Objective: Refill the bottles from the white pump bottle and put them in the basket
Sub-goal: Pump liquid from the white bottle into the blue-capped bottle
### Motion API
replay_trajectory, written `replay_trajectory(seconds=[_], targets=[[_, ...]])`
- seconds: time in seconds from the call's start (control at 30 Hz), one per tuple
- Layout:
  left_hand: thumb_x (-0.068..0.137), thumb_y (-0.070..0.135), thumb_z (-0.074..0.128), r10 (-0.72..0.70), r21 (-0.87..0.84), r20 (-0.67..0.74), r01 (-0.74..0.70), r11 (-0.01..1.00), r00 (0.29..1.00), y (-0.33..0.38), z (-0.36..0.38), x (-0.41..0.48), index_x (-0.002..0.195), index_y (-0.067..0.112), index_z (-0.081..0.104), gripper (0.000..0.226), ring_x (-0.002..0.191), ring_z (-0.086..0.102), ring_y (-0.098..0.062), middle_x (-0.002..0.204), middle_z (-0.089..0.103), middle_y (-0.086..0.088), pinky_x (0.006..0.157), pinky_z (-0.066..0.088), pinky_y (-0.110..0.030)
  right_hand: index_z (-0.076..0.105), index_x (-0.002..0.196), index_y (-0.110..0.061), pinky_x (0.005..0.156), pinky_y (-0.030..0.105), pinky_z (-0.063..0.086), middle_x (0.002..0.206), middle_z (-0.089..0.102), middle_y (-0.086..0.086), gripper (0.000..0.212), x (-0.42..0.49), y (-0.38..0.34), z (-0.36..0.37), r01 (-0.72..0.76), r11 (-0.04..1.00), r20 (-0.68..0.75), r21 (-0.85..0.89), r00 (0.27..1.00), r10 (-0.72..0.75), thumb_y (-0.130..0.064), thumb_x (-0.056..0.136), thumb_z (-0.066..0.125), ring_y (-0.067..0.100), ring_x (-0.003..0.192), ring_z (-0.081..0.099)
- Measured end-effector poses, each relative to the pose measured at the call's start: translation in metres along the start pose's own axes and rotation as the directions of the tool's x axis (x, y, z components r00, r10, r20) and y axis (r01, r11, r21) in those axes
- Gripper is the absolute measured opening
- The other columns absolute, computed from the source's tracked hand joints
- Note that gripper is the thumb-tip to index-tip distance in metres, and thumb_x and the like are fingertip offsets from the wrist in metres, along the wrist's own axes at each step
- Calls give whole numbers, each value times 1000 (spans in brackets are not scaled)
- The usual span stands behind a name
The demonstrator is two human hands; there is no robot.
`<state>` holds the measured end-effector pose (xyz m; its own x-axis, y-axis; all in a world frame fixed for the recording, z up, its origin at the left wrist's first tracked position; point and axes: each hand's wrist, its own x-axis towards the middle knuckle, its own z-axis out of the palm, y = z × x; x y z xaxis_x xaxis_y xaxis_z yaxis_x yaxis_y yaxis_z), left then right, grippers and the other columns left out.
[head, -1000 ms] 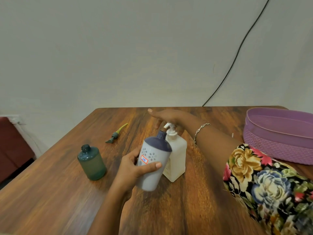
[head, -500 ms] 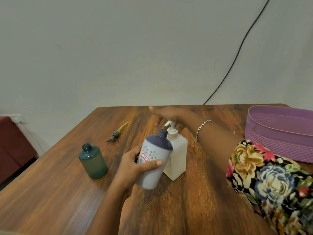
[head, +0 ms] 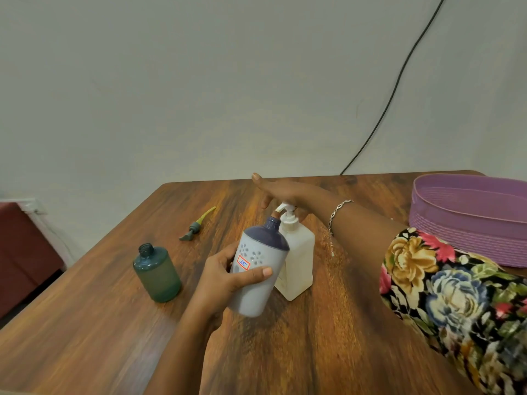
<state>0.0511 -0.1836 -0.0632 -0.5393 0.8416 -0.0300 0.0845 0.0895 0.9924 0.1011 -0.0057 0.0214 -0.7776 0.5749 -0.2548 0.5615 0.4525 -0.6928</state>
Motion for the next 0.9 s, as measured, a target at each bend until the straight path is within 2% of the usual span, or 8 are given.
replay_trajectory(seconds=[0.13, 0.27, 0.4, 0.57, 0.63, 0.67, 0.73, 0.9], targets=[[38, 34, 83, 23, -33, 3, -23, 999, 1000, 5, 2, -2, 97, 19, 67, 62, 72, 69, -11, 84, 73, 1, 56, 54, -21, 60, 118, -3, 57, 26, 38, 122, 53, 16, 83, -4, -5, 1, 25, 1000, -24, -10, 999, -25, -68, 90, 17, 17, 77, 50], [38, 39, 81, 18, -39, 13, -18, 999, 1000, 3, 4, 1, 101, 18, 68, 68, 78, 69, -16, 90, 73, -2, 60, 55, -24, 45, 138, -7, 72, 29, 37, 144, 40, 14, 79, -4, -3, 5, 0, 991, -18, -135, 1000, -2, -65, 92, 16, 29, 117, 48], [37, 41, 81, 11, -27, 3, -11, 1000, 1000, 1, 3, -1, 101, 19, 68, 69, 79, 69, -16, 91, 72, -3, 61, 55, -25, 48, 135, -5, 71, 28, 37, 141, 42, 15, 80, -2, -1, 8, 3, 995, 1, -97, 1000, -3, -65, 92, 17, 27, 108, 49], [36, 39, 82, 18, -14, 14, -17, 1000, 1000, 5, 2, 0, 96, 20, 68, 65, 75, 69, -14, 87, 72, 0, 59, 55, -24, 50, 131, -6, 55, 23, 39, 111, 47, 13, 88, -3, 0, -5, -57, 997, 10, 51, 998, 57, -75, 85, 20, 16, 76, 47], [35, 43, 80, 22, -7, 6, -22, 1000, 1000, 4, 2, 0, 95, 20, 68, 66, 76, 69, -15, 87, 72, 0, 60, 55, -24, 47, 133, -6, 66, 28, 47, 116, 49, 14, 85, -3, -1, -2, -46, 999, -2, 28, 999, 46, -72, 87, 21, 22, 91, 56], [35, 44, 80, 25, -7, 3, -25, 1000, 1000, 4, 1, 0, 96, 20, 68, 67, 77, 69, -16, 88, 73, -1, 61, 56, -25, 45, 136, -6, 79, 31, 47, 126, 49, 15, 83, -3, -3, 1, -29, 1000, -10, -11, 1000, 29, -70, 89, 20, 28, 107, 55], [35, 43, 81, 29, -18, -1, -29, 999, 1000, 5, 1, 1, 97, 18, 68, 68, 79, 69, -18, 91, 72, -4, 63, 56, -26, 38, 142, -8, 86, 33, 40, 142, 42, 15, 76, -4, -6, 3, -4, 992, -18, -127, 1000, 1, -63, 93, 18, 32, 124, 46], [35, 42, 81, 5, -19, 7, -5, 1000, 1000, 1, 1, 2, 98, 17, 68, 69, 79, 69, -19, 91, 73, -5, 63, 56, -27, 39, 141, -8, 84, 34, 36, 141, 46, 13, 77, 4, -2, 9, -3, 992, 5, -125, 1000, 4, -65, 92, 18, 31, 123, 46]])
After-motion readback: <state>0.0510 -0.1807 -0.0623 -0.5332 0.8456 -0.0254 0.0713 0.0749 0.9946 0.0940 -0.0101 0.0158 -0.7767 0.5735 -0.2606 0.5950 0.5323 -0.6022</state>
